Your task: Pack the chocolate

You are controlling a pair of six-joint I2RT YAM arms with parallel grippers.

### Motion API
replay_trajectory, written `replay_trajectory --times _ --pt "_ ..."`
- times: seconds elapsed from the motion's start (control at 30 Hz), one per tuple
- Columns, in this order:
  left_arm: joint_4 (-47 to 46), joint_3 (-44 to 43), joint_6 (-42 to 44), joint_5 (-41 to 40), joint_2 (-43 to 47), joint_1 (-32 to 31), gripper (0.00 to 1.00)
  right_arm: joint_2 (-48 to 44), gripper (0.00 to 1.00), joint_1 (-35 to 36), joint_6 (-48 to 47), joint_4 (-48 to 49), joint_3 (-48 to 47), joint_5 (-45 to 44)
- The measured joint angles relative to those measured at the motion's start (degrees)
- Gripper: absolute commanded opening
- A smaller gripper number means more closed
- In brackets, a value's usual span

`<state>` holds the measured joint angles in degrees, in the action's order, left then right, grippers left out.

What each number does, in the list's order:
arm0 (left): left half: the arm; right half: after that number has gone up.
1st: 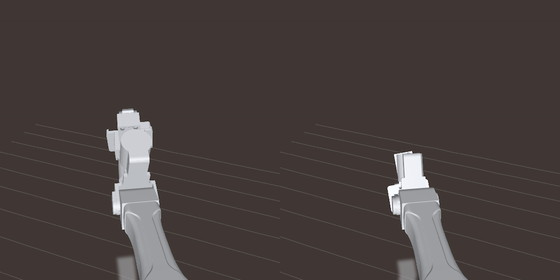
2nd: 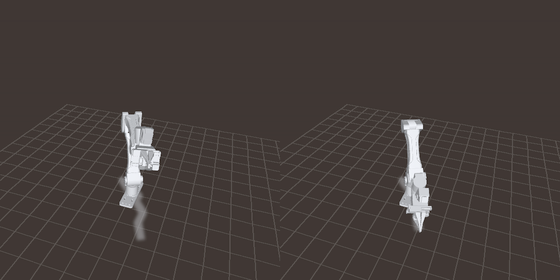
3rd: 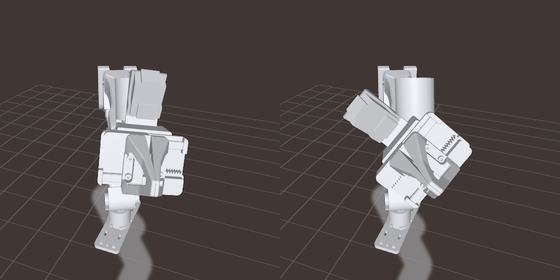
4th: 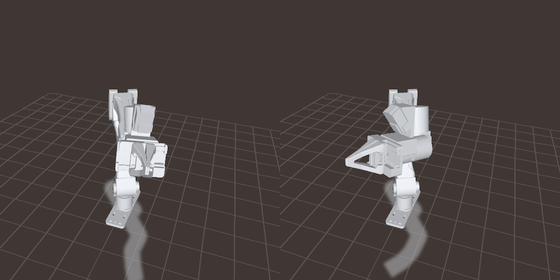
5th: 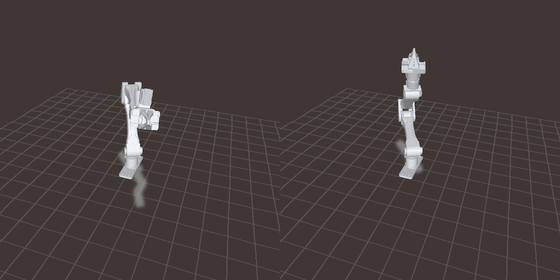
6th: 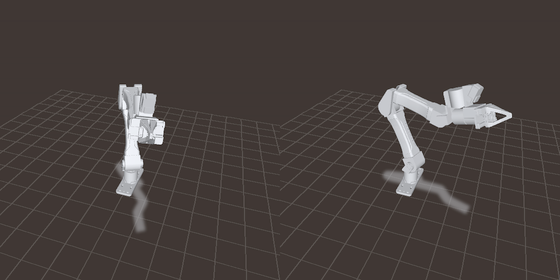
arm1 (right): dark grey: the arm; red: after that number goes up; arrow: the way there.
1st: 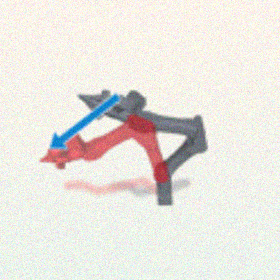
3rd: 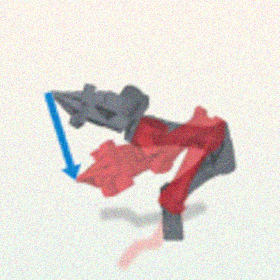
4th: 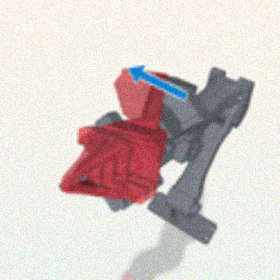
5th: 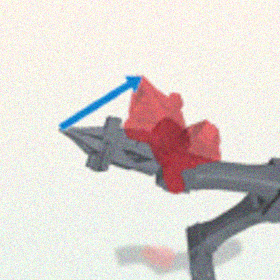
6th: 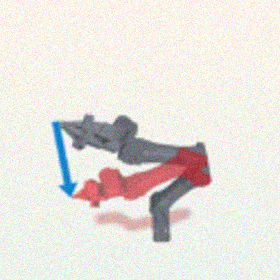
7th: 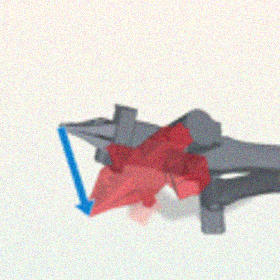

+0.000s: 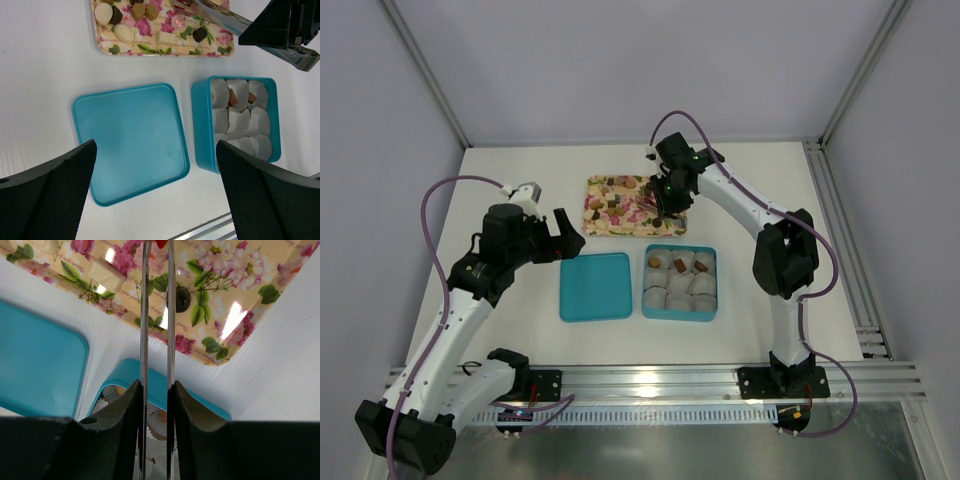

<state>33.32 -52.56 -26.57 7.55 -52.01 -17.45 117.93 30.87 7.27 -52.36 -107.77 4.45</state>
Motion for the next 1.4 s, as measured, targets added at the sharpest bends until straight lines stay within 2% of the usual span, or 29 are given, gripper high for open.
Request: replay_trajectory --times 0.33,0.97,1.4 --pt "0.0 0.0 0.0 0.0 0.0 0.0 1.00 -0.7 0.29 -0.6 0.2 0.0 0.3 0.3" --pt "0.0 0.0 0.0 0.0 0.0 0.0 1.00 -7.6 0.29 -2.2 0.7 -0.1 5.4 2.5" --pt "0.0 0.0 0.0 0.0 0.0 0.0 1.00 -23.0 0.29 -3.0 2.2 0.2 16.0 4.9"
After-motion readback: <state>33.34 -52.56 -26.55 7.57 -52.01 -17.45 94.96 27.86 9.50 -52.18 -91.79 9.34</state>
